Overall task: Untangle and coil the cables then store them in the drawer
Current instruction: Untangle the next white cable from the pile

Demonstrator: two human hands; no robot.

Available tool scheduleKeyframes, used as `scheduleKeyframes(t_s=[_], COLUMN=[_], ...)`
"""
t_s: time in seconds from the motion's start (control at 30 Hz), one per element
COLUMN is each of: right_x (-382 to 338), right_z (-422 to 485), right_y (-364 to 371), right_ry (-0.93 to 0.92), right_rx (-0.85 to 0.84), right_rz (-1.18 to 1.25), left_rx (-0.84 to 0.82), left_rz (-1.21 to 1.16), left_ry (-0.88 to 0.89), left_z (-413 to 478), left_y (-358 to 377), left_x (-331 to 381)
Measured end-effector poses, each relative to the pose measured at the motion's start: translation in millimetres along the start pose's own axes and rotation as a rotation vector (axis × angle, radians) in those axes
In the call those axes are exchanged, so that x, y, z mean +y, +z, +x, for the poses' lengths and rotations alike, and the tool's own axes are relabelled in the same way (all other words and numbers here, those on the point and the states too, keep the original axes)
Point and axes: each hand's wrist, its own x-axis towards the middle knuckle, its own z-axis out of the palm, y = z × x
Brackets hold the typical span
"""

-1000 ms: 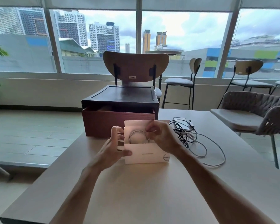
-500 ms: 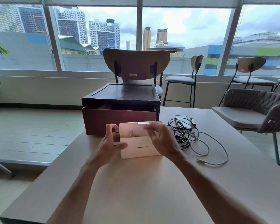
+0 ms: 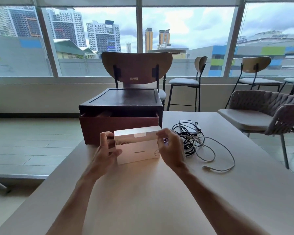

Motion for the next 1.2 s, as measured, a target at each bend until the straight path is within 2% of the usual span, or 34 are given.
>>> scheduleKeyframes(t_s=[0.3,0.4,0.5,0.63,0.7,0.8,0.9,0.97,1.03,1.1,1.2], right_x=[41.2,64.2,81.6,87.7,85.6,83.6,88.2,96.8,111.3,125.3,136.1], right_z=[25.9,32.2,35.1,38.4,43.3,50.7,51.1,45.5,38.2,31.8,27.3], right_y=[-46.5,-69.2,-85.6,-104.5,-118.4,-142.9,-157.8,-159.7,-156.8,-154.0,-150.3], right_ry=[0.29,0.438,0.533,0.505,0.523,0.634,0.683,0.699,0.654,0.6,0.579], right_rx=[0.293,0.302,0.138,-0.099,-0.311,-0.69,-0.878,-0.811,-0.526,-0.239,-0.14], right_rz=[0.098,0.085,-0.01,-0.081,-0.089,-0.285,-0.533,-0.554,-0.54,-0.546,-0.512], left_rx=[0.055,0.051,0.05,-0.009,-0.018,0.079,0.201,0.195,0.118,-0.039,-0.385], left_rz=[0.009,-0.012,-0.004,0.086,0.17,0.26,0.191,0.126,0.079,0.043,0.188], left_ry=[-0.063,-0.119,-0.141,-0.197,-0.178,0.024,0.245,0.343,0.396,0.354,0.226], left_z=[4.2,5.9,10.4,16.0,16.9,22.1,24.0,25.5,29.9,36.9,49.8], left_y=[-4.1,-7.7,-8.1,-14.6,-23.0,-29.0,-18.0,0.4,23.4,48.9,90.1], left_x=[-0.8,0.6,5.7,10.8,17.9,43.0,88.0,116.1,134.5,141.2,129.6])
